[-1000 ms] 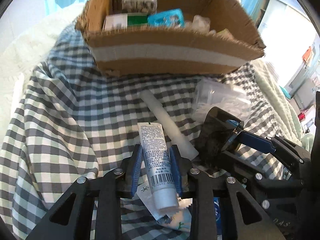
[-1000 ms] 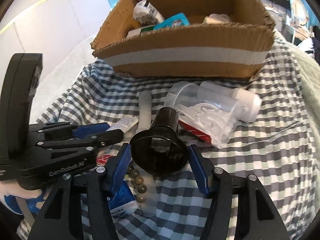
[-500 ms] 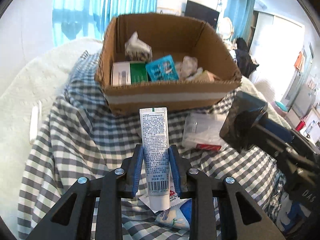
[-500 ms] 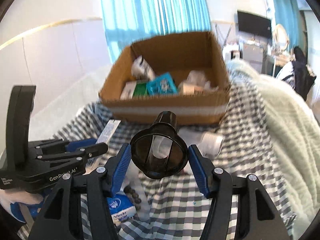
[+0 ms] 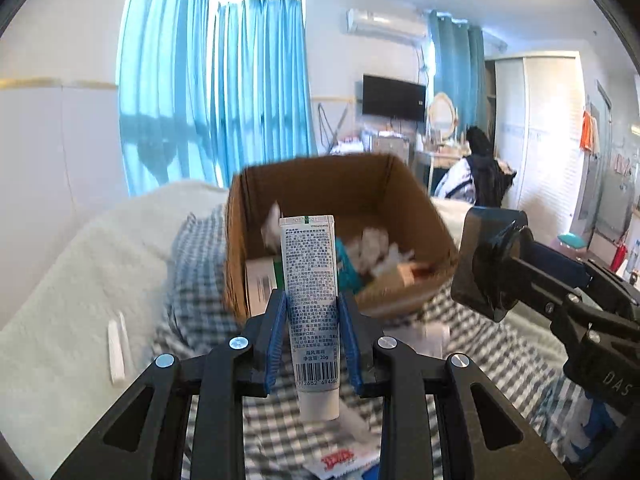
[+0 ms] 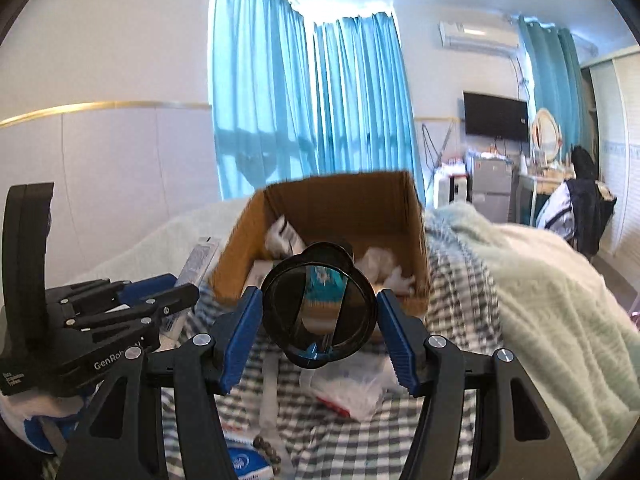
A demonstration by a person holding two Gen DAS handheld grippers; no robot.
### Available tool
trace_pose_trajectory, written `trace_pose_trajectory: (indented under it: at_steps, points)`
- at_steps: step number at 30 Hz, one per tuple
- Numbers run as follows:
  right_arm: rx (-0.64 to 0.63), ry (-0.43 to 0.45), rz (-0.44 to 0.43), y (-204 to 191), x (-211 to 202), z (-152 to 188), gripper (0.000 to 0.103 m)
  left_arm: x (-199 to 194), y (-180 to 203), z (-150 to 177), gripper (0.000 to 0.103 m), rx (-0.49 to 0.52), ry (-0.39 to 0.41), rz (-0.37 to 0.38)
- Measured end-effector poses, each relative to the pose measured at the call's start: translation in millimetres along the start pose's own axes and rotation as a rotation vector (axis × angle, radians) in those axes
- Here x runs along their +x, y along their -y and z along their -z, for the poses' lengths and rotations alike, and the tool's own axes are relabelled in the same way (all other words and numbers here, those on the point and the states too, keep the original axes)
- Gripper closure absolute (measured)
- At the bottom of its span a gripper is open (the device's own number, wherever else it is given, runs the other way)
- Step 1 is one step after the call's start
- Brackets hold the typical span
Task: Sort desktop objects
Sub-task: 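Carry the toothpaste tube and black cup over the cardboard box with both grippers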
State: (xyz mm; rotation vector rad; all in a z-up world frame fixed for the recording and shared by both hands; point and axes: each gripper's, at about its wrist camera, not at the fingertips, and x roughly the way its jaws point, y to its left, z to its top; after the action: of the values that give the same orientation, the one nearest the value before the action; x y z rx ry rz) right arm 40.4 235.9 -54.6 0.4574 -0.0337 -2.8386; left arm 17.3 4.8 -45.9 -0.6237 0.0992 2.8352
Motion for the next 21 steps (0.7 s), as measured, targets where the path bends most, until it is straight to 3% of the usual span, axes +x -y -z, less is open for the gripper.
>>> trace_pose_trajectory:
  at_steps: [7,9,13,17,21]
  points:
    - [0.009,0.07,0.004,6,2,-34,0.045,5,-12,-41,0.076,-0.024,0.047,0.011]
    - [0.007,0.089,0.009,9,5,-46,0.062,7,-15,-53,0.076,-0.021,0.065,0.006]
    - [0.007,0.101,0.006,10,11,-63,0.062,9,-17,-70,0.076,-0.011,0.097,0.003]
    - [-0.009,0.051,0.019,10,29,-67,0.062,18,-23,-85,0.076,-0.029,0.117,0.008]
    - [0.01,-0.047,-0.016,15,40,-39,0.061,25,-27,-89,0.076,-0.044,0.133,0.011]
